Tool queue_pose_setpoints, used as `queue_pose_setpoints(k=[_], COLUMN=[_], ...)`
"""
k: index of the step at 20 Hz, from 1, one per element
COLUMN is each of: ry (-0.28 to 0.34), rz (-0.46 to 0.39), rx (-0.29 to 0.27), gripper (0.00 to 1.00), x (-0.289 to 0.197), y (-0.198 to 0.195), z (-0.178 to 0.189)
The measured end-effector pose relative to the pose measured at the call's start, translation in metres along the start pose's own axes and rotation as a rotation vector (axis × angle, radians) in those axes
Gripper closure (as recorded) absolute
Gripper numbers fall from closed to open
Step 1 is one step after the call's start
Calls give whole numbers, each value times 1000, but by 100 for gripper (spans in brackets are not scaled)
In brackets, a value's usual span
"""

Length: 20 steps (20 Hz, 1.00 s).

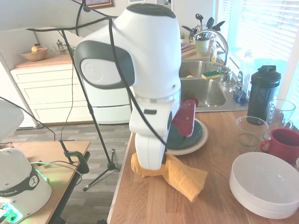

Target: Wipe the blue plate in clockwise motion

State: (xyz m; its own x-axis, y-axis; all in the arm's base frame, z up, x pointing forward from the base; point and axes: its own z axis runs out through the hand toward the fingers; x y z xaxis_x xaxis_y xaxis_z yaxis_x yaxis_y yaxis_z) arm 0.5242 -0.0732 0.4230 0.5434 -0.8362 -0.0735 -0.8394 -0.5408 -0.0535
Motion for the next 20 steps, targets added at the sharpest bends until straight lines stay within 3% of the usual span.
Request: queue_pose_setpoints(k=[9,20], ry=[-39,-59], rz=[17,-10], rx=[-56,-104], gripper=[100,100], x=[42,10], y=[20,10], z=[54,100])
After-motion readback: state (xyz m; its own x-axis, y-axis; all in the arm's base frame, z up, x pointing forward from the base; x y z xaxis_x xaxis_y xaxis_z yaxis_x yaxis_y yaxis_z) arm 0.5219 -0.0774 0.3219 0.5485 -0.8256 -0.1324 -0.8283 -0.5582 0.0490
